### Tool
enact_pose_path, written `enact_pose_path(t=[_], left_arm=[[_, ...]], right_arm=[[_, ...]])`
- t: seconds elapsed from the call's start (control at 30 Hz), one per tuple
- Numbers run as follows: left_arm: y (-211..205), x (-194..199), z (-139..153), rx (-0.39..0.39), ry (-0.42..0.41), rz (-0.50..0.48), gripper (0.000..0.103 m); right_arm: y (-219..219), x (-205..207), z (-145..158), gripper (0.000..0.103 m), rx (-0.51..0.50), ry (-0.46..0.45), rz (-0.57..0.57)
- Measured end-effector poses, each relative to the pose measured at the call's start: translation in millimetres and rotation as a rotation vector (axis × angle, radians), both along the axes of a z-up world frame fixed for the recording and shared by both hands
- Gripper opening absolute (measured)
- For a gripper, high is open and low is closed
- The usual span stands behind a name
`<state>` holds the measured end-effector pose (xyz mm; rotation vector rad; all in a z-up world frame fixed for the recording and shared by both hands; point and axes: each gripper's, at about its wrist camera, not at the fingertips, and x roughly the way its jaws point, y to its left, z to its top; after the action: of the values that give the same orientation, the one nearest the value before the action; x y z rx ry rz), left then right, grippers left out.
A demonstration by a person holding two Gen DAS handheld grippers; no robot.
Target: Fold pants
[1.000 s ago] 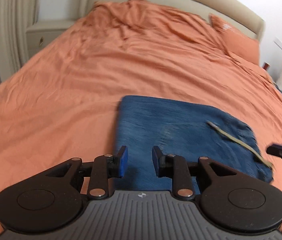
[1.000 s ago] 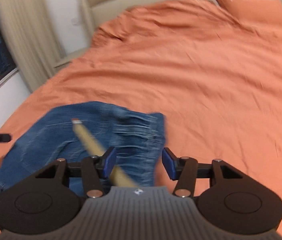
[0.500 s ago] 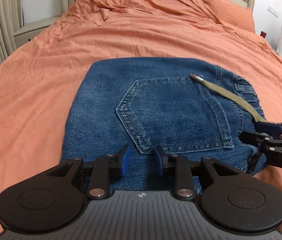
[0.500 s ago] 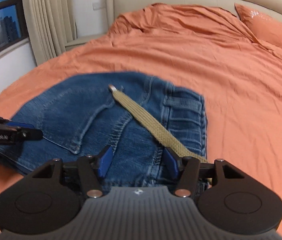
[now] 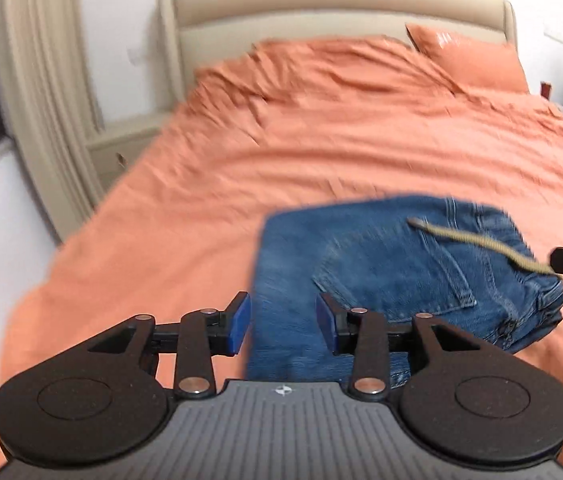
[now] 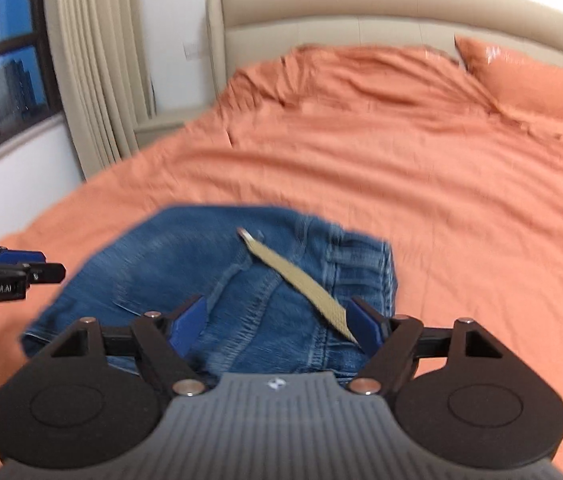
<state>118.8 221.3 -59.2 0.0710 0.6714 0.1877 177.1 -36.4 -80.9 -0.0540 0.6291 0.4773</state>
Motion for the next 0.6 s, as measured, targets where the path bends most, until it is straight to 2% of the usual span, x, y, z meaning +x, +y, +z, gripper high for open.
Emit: enact_pose_path(t=[0.1, 0.27, 0.4, 0.43, 0.47, 0.6], left_arm=[[-4, -34, 30, 0.063, -0.064, 0.021, 0.057], [-19, -93, 74, 0.125, -0.149, 0.061, 0.073], [-27, -133, 96, 0.094, -0.174, 0.123, 0.08], [-27, -141, 99, 0.076, -0.181, 0.129, 0.086], [-29, -148, 100, 0.06, -0.193, 0.13, 0.09], [-44, -164, 91, 0.012, -0.234, 0.162, 0.096]], right_arm=[[-6, -31, 27, 0.081, 0.01, -0.068, -0.002], [-17, -87, 61, 0.081, 0.015, -0.162, -0.012], [-24, -125, 76, 0.081, 0.007, -0.2, -0.016], [-26, -133, 79, 0.082, 0.006, -0.205, -0.017], [-28, -142, 80, 0.082, 0.008, -0.21, -0.019], [-34, -173, 79, 0.082, 0.004, -0.24, -0.052]])
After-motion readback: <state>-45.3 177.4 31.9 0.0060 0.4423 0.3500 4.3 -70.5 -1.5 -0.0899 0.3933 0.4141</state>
